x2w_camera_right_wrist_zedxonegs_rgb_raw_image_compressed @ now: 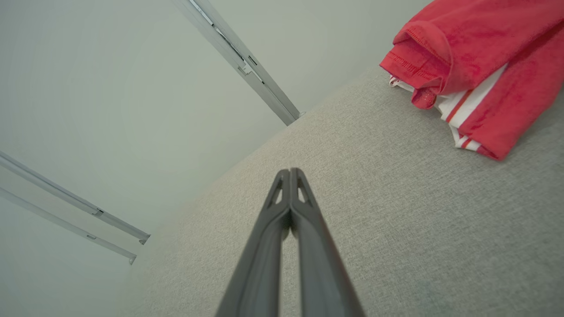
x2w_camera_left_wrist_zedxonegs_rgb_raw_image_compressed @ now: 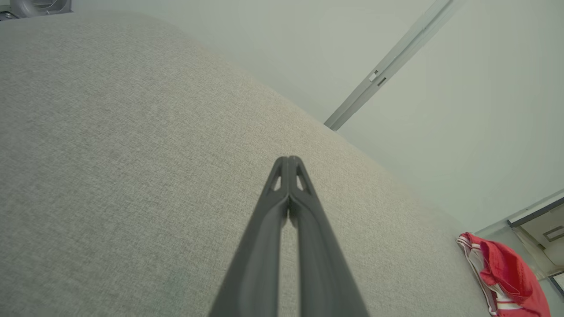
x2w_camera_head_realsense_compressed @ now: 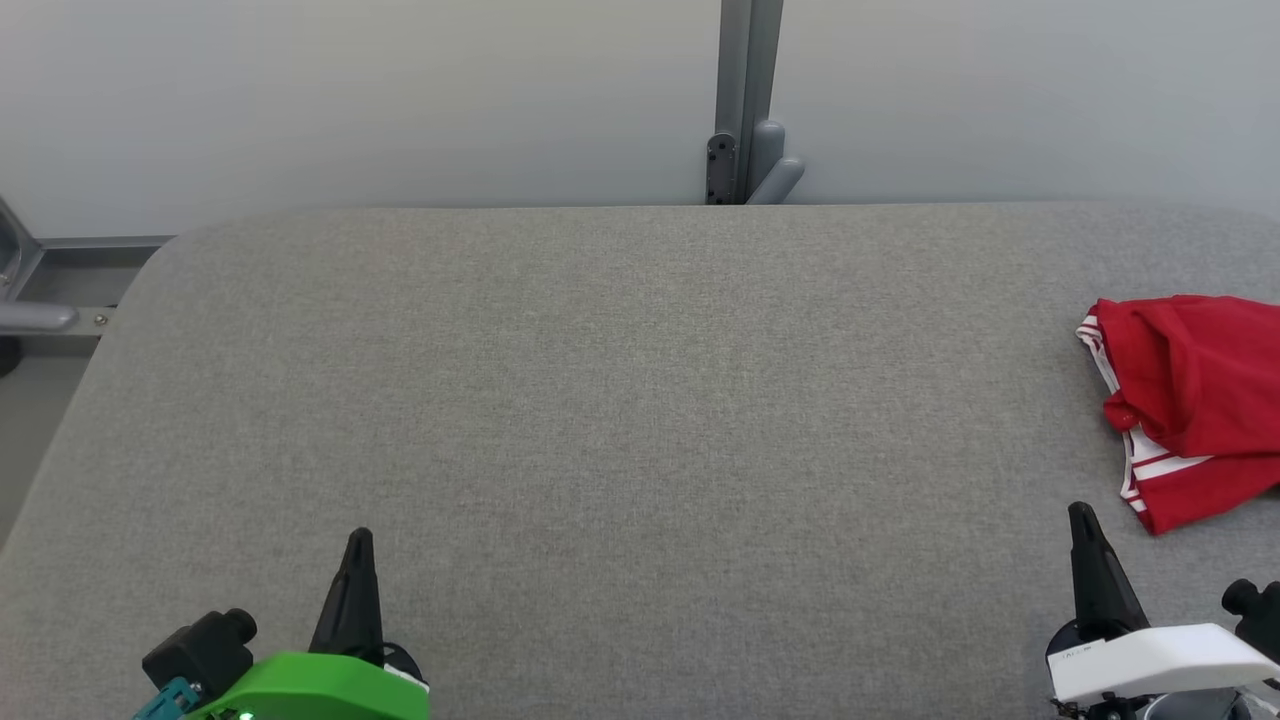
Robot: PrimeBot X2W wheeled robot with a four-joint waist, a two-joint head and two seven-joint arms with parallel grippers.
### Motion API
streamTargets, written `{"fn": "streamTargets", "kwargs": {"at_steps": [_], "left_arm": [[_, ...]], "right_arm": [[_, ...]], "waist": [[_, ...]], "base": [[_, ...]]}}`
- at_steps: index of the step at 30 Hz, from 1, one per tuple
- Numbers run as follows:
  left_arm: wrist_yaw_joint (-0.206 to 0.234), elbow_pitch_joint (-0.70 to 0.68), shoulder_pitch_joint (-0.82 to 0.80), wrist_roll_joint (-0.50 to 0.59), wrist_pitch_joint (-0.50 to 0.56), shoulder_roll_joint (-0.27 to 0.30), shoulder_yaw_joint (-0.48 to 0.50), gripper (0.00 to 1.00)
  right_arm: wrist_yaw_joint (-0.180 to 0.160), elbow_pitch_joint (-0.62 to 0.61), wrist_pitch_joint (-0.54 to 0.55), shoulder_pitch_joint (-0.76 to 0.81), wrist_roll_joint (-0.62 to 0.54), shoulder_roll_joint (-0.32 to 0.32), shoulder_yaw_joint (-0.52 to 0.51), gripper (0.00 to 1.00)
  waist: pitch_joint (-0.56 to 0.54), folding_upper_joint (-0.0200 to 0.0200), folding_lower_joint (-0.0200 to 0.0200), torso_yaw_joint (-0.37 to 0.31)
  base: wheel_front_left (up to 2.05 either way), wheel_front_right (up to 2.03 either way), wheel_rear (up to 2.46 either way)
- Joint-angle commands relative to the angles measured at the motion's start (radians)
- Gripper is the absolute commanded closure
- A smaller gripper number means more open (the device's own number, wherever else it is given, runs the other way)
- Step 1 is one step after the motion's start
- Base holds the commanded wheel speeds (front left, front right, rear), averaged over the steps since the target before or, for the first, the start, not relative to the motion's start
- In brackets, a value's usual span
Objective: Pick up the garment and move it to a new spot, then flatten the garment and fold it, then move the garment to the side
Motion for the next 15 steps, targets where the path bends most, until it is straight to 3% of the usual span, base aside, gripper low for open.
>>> {"fn": "streamTargets", "kwargs": {"at_steps": [1,15], "left_arm": [[-0.007,-0.006,-0.03,-0.026,0.003,0.008,0.008,1.0],[-0.027,0.028,-0.075,-0.214,0.049,0.007,0.037,1.0]], "right_arm": [[0.0,-0.005,0.004,-0.024,0.028,-0.007,-0.005,1.0],[0.0,0.031,0.053,-0.065,0.212,-0.009,-0.024,1.0]], "waist": [[0.0,0.0,0.0001,-0.001],[0.003,0.0,0.0001,-0.012]], "base": [[0.0,0.0,0.0],[0.0,0.0,0.0]]}}
